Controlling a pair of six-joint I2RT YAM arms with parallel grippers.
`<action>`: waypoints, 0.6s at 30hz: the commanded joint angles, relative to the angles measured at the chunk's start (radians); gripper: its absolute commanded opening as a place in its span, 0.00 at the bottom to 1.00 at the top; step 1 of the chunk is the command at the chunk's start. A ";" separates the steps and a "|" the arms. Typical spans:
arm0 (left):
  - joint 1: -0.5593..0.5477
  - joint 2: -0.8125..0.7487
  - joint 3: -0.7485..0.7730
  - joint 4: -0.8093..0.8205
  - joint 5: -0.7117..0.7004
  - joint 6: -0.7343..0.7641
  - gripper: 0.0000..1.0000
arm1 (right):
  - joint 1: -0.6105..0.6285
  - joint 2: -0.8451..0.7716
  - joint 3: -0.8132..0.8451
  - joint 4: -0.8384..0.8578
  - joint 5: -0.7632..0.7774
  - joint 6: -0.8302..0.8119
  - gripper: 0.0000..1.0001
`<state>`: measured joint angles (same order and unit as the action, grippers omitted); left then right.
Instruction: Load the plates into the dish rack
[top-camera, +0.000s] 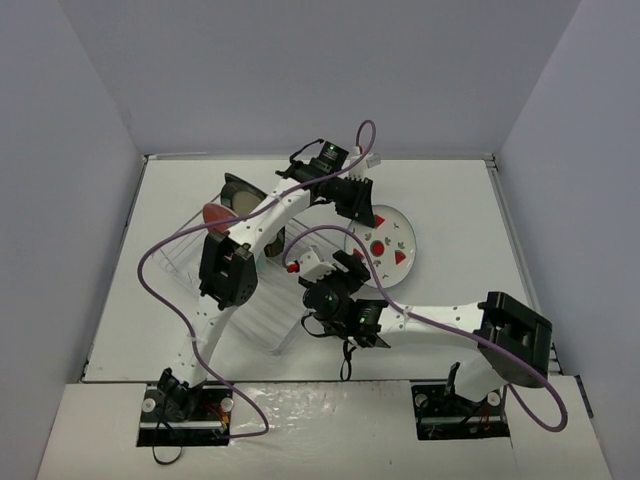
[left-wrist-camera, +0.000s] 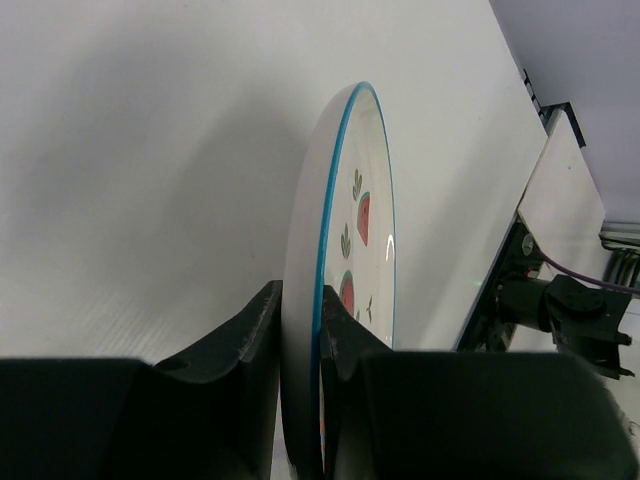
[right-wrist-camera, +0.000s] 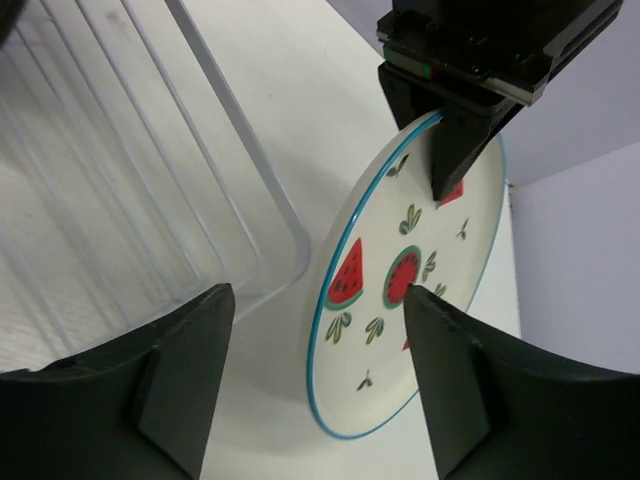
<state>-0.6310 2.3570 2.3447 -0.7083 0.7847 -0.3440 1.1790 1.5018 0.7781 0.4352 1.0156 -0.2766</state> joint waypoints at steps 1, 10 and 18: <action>0.022 -0.169 0.061 0.145 0.089 0.057 0.00 | -0.001 -0.116 0.026 0.057 -0.079 0.082 0.70; 0.066 -0.288 0.037 0.209 0.233 0.227 0.00 | -0.022 -0.406 -0.036 0.045 -0.296 0.200 1.00; 0.211 -0.348 0.035 0.183 0.587 0.435 0.00 | -0.073 -0.739 -0.065 -0.102 -0.421 0.333 1.00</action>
<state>-0.5185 2.1384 2.3425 -0.6106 1.0580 -0.0591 1.1224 0.9111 0.7125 0.3725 0.6650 -0.0429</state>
